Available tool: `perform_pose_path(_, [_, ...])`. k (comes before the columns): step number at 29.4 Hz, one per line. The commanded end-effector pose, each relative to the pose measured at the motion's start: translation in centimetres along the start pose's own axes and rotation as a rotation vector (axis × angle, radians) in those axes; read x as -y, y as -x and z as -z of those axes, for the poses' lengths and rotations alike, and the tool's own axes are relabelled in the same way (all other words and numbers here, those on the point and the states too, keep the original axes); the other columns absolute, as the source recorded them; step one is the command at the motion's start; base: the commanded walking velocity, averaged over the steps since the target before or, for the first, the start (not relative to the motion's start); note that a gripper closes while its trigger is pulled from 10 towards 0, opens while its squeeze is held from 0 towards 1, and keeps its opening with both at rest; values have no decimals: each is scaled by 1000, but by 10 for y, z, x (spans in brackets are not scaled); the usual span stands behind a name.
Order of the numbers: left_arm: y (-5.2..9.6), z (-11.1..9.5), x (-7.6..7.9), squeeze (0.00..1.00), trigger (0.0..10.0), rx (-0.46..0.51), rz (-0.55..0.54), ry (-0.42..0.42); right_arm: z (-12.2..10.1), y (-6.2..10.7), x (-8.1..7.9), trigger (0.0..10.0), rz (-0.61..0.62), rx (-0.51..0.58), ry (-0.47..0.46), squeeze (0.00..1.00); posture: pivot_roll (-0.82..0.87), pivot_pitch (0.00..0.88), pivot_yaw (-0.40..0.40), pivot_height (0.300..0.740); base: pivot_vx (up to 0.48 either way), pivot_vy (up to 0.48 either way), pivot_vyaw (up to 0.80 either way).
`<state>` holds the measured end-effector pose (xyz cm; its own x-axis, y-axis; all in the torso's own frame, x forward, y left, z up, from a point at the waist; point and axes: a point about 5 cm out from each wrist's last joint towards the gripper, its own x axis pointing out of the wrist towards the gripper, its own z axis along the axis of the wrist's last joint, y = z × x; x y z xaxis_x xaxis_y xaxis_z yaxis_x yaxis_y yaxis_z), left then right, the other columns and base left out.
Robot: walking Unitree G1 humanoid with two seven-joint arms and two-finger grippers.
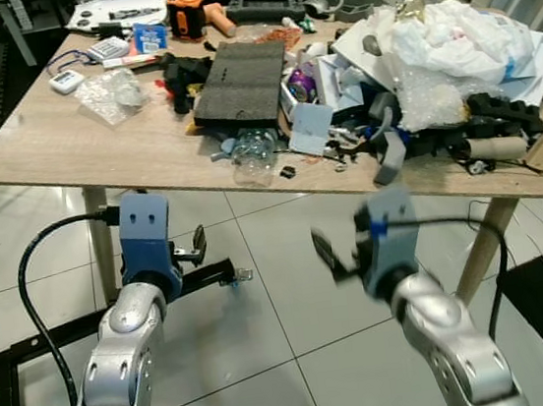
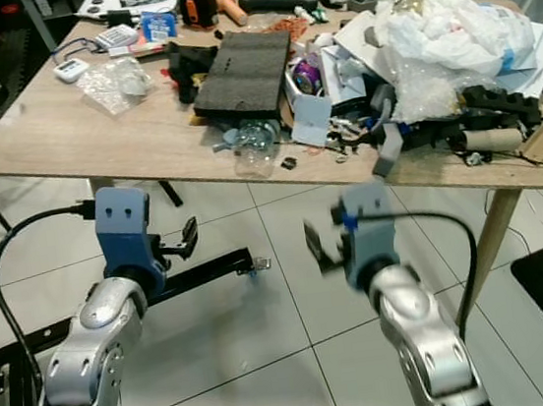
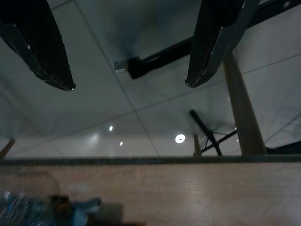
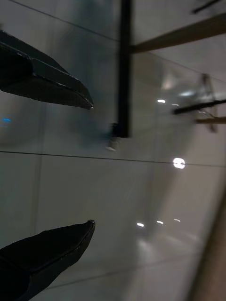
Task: Picking trash to rubbish bin
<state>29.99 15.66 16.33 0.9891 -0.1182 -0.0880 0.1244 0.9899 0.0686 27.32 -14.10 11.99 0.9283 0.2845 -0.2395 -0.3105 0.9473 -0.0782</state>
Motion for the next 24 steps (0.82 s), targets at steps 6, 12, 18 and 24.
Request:
perform_pose_path(6, [2, 16, -4, 0, 10000, -97, -21, -27, 31, 8, -2, 10000, -39, -220, 0, 0, -5, 198, -24, 740, 0, 0, 0])
perform_pose_path(12, [7, 34, -8, 0, 10000, -217, -34, -52, 49, 14, -4, 10000, -27, -355, -66, 0, -3, 203, -28, 740, 0, 0, 0])
perform_pose_path(18, [3, 32, -11, 0, 10000, -195, -49, -78, -3, 0, -8, 10000, -54, 35, -313, 0, -5, 215, -23, 740, 0, 0, 0])
perform_pose_path(24, [3, 25, -9, 0, 10000, -149, -39, 0, -65, 9, -9, 10000, -221, 440, -639, 0, -1, 196, -24, 740, 0, 0, 0])
